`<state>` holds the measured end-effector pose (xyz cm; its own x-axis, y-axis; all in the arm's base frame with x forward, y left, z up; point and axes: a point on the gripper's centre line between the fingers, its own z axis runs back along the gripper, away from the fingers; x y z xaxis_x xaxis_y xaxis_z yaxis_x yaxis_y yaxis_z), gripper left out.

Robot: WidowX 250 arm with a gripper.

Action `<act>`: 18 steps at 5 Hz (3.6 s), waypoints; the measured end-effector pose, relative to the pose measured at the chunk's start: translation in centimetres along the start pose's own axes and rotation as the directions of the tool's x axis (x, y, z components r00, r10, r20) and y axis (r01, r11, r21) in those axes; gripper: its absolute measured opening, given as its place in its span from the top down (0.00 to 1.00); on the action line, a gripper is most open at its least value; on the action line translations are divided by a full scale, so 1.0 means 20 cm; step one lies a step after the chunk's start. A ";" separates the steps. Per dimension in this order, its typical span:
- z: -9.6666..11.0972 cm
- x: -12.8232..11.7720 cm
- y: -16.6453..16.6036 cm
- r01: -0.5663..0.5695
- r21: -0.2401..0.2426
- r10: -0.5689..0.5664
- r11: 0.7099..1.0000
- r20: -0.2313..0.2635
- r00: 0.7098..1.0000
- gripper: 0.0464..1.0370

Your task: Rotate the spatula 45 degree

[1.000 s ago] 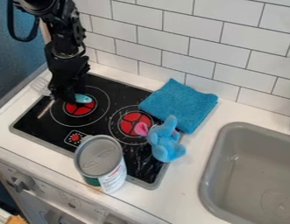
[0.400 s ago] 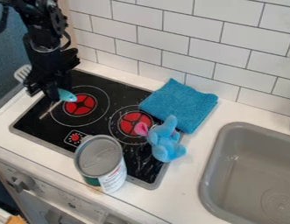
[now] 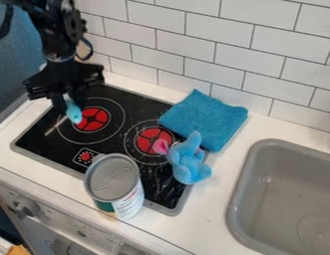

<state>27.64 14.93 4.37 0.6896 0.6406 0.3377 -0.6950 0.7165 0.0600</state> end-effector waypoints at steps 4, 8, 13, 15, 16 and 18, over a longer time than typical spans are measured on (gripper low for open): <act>-0.28 0.07 0.07 0.618 -0.057 -0.615 0.784 0.054 0.786 0.72; -0.30 0.11 0.12 0.581 -0.115 -0.582 0.806 0.026 0.813 0.04; -0.05 0.25 0.12 0.487 -0.214 -0.482 0.847 0.079 0.873 0.04; -0.05 0.25 0.11 0.487 -0.213 -0.482 0.847 0.081 0.872 0.04; -0.05 0.25 0.11 0.489 -0.214 -0.483 0.846 0.081 0.872 0.04; -0.05 0.25 0.11 0.488 -0.214 -0.483 0.846 0.080 0.872 0.04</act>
<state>29.74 20.04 5.28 0.9208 0.1902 0.3404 -0.2074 0.9782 0.0144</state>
